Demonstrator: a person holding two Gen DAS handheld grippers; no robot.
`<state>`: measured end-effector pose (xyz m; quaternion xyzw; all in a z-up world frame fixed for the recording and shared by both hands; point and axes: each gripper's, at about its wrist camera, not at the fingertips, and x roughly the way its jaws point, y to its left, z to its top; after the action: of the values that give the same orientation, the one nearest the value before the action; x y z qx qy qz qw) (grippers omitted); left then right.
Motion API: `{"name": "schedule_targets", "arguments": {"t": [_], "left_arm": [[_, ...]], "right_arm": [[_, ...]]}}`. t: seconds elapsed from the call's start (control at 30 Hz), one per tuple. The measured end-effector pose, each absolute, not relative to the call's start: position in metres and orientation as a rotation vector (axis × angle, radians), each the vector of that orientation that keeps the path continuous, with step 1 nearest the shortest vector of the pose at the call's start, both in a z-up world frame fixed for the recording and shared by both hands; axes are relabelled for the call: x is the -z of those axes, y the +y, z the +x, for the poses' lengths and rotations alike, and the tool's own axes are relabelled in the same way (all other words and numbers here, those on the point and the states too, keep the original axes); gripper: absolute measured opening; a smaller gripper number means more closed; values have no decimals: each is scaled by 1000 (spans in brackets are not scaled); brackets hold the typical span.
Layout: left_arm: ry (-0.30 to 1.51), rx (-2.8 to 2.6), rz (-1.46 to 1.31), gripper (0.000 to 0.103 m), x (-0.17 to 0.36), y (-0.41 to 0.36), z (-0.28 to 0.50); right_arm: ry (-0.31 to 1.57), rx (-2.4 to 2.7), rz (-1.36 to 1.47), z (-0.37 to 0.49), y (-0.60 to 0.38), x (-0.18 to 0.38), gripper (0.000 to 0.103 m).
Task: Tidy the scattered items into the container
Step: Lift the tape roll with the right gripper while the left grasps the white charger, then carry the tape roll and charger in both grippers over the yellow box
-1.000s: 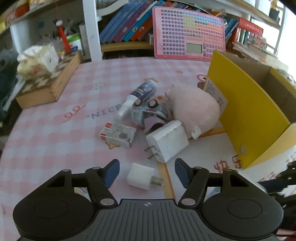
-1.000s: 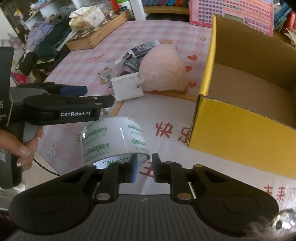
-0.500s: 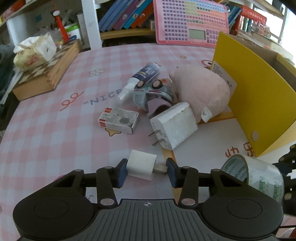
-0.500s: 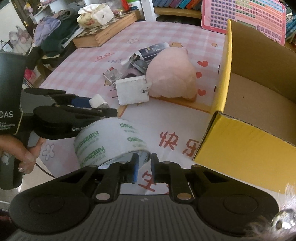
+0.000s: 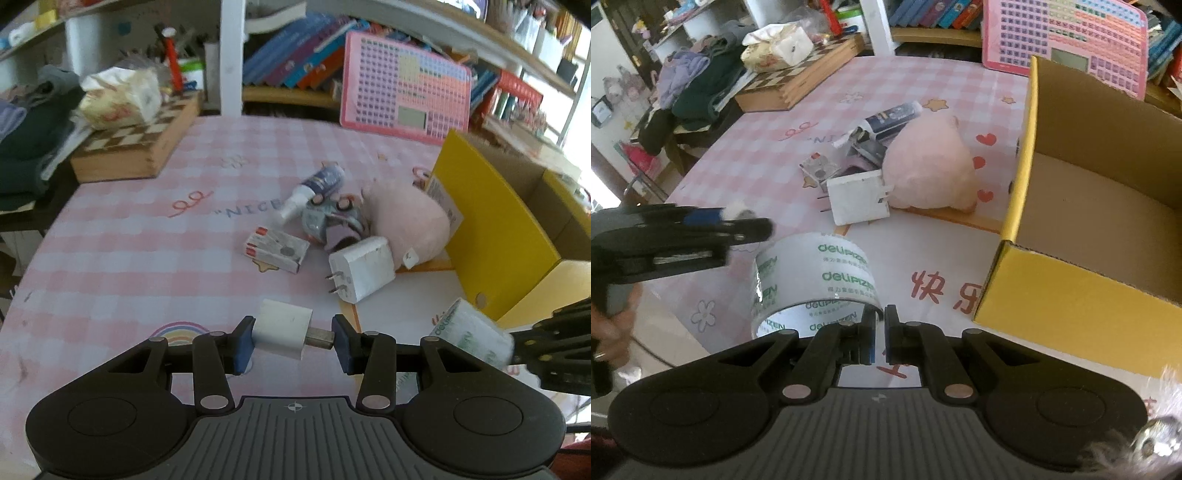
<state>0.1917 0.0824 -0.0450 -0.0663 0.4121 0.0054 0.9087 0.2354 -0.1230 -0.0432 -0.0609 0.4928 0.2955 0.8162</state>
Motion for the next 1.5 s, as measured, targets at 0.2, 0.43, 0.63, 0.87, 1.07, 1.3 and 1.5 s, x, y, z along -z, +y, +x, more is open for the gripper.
{"name": "schedule_targets", "arguments": {"t": [0.2,0.43,0.63,0.87,1.07,1.3,1.5], "left_arm": [[838,14,-149,43,41,89,178],[797,36,-167,43,27,99,156],[770,82,-190,43,16,102,137],[751,145,-202,43,4,101,113],[742,183,-222,43,-1,104,93],[719,217,-229,43,-5,104,75],[727,258,-256,43,-6,105,66]], "right_arm": [[1027,-589,-100,225,-120,37,4],[996,-576,-84,205,-117,28,4],[974,-547,-55,184,-118,18,4],[951,-513,-40,151,-119,9,4],[935,-478,-15,124,-122,4,4],[915,-433,16,100,-128,0,4],[903,-403,21,81,-131,-3,4]]}}
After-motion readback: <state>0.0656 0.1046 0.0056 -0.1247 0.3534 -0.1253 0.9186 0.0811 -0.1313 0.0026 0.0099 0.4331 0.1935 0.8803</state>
